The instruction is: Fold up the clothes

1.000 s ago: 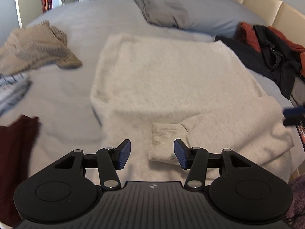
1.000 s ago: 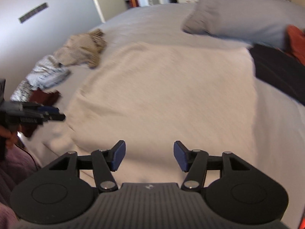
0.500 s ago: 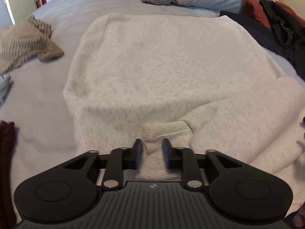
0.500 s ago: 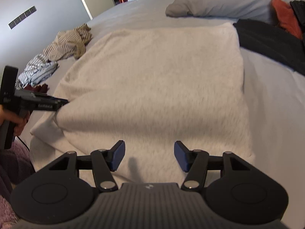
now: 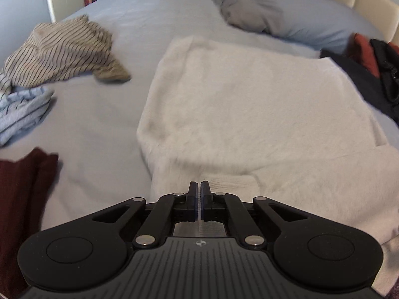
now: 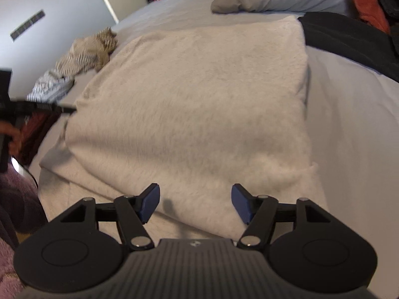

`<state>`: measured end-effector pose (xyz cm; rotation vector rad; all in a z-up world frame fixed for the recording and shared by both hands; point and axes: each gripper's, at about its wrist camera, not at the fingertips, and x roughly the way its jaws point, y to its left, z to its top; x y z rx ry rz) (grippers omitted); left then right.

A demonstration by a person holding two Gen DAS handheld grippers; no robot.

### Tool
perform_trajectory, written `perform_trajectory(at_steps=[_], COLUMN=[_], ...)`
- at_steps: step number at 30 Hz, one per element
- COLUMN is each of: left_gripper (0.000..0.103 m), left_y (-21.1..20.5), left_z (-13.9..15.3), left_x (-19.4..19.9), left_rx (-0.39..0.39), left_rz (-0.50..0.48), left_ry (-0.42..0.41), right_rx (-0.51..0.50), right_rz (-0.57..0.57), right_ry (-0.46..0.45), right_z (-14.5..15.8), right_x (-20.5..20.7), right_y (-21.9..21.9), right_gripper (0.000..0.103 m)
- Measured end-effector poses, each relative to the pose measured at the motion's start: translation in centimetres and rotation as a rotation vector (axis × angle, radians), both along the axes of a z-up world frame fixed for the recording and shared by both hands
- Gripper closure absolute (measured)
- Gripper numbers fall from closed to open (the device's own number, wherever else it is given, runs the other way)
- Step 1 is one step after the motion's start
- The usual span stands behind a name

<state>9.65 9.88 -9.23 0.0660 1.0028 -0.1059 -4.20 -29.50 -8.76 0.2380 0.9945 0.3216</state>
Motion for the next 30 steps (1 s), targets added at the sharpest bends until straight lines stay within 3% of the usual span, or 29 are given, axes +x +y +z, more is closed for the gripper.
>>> perform_trajectory(at_steps=[1,3,4,5,7,10,12,14,17,20,26,27,28,30], left_gripper=[0.102,0.099,0.088,0.068,0.045,0.045,0.048,0.077,0.096,0.102,0.103,0.103,0.103,0.103], left_y=[0.1,0.8,1.2,1.5,1.7,0.4,-0.7,-1.0,-1.0,-0.9,-1.1,-1.1,-1.1,-1.3], left_z=[0.0,0.4,0.6,0.7,0.6,-0.2,-0.9,-1.7,-1.8,-1.7,-1.4,-1.2,-1.1,-0.8], left_x=[-0.2,-0.7,-0.8,-0.9,-1.2,-1.5,-1.5,-1.2,-1.0,-1.1,-1.6,-1.6,-1.6,-1.8], left_rx=[0.035,0.023,-0.016,-0.055,-0.125,-0.127,-0.095,-0.094,-0.074,-0.063,-0.032,-0.03,-0.024,0.005], left_rz=[0.01,0.025,0.027,0.028,0.015,-0.038,-0.067,-0.077,-0.073,-0.071,-0.084,-0.085,-0.089,-0.111], left_ry=[-0.017,-0.032,-0.026,-0.019,-0.006,0.016,0.036,0.062,0.068,0.067,0.049,0.041,0.034,0.016], right_rx=[0.0,-0.013,-0.015,-0.015,-0.023,-0.043,-0.058,-0.081,-0.084,-0.069,-0.026,-0.019,-0.003,-0.004], right_rz=[-0.019,-0.065,-0.088,-0.11,-0.158,-0.227,-0.27,-0.312,-0.342,-0.349,-0.407,-0.417,-0.421,-0.43], right_ry=[-0.01,-0.028,-0.037,-0.047,-0.067,-0.092,-0.096,-0.088,-0.051,0.001,0.157,0.183,0.2,0.211], right_z=[0.2,0.8,1.1,1.3,1.6,2.1,2.5,2.8,3.4,3.3,-0.3,-1.1,-1.8,-2.4], right_x=[-0.2,-0.6,-0.8,-1.0,-1.1,-0.8,-0.3,0.7,3.3,6.7,12.8,13.5,13.9,14.3], right_y=[-0.4,-1.4,-1.9,-2.4,-3.1,-4.0,-4.4,-5.0,-5.9,-6.4,-7.7,-7.9,-8.1,-8.4], right_gripper=[0.036,0.036,0.035,0.035,0.035,0.035,0.035,0.036,0.04,0.054,0.06,0.064,0.09,0.094])
